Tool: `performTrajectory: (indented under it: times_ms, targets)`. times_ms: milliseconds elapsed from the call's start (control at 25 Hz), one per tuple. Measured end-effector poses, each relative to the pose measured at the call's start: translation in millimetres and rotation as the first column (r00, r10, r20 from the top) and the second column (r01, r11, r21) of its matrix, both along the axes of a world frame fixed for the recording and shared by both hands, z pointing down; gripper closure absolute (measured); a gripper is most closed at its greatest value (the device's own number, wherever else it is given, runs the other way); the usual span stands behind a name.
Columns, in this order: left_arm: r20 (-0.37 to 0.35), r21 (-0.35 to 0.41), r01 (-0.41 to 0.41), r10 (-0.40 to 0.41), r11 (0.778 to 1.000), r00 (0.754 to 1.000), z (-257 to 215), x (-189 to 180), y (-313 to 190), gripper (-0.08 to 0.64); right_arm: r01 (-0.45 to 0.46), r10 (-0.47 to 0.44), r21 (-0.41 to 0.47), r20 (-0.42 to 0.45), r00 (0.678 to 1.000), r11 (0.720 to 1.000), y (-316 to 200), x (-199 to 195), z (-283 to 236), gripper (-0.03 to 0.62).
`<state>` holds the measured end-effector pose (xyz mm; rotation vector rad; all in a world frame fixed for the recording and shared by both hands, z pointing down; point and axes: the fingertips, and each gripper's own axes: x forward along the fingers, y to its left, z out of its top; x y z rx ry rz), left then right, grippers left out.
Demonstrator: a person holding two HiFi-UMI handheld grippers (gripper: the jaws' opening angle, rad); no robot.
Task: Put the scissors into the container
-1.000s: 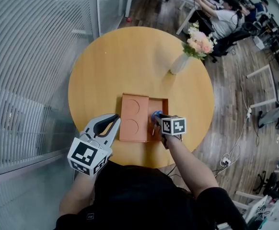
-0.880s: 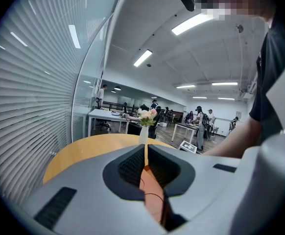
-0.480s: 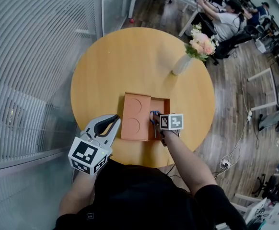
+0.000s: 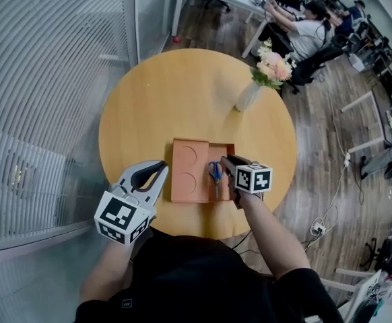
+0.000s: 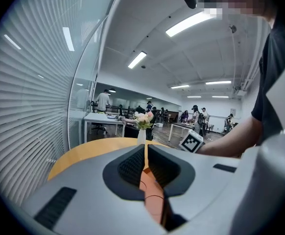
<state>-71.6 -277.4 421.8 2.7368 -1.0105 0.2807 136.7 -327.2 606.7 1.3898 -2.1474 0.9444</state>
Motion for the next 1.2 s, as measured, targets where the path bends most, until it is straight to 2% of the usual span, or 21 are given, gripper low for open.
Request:
performTrajectory:
  times_ms: [120, 280, 400, 560, 720, 880, 1000, 1200]
  targets:
    - [0.013, 0.036, -0.048, 0.048, 0.998, 0.999, -13, 1, -1, 0.531, 0.035, -0.037, 0.148, 0.01, 0.999, 0.988, 10, -15, -61, 0.486]
    - [0.022, 0.077, -0.105, 0.104, 0.991, 0.994, -32, 3, -7, 0.531, 0.087, -0.088, 0.32, -0.01, 0.996, 0.943, 26, -40, -140, 0.486]
    - [0.012, 0.101, -0.143, 0.143, 0.985, 0.99, -48, 7, -7, 0.531, 0.124, -0.125, 0.419, -0.025, 0.992, 0.9, 41, -61, -192, 0.488]
    - [0.03, 0.143, -0.178, 0.175, 0.974, 0.984, -65, 13, -7, 0.531, 0.178, -0.178, 0.532, -0.051, 0.983, 0.828, 53, -84, -240, 0.489]
    - [0.026, 0.166, -0.154, 0.152, 0.974, 0.988, -82, 18, -8, 0.531, 0.21, -0.189, 0.625, -0.1, 0.977, 0.752, 63, -90, -272, 0.503]
    - [-0.004, 0.207, -0.101, 0.104, 0.973, 0.995, -114, 26, -12, 0.531, 0.178, -0.175, 0.699, -0.077, 0.982, 0.692, 70, -83, -307, 0.531]
    - [-0.02, 0.228, -0.077, 0.083, 0.971, 0.996, -128, 41, -13, 0.531, 0.171, -0.166, 0.752, -0.083, 0.983, 0.637, 78, -67, -328, 0.543]
    - [-0.041, 0.254, -0.01, 0.021, 0.967, 0.999, -140, 56, -14, 0.531, 0.132, -0.134, 0.796, -0.065, 0.989, 0.591, 89, -30, -340, 0.549]
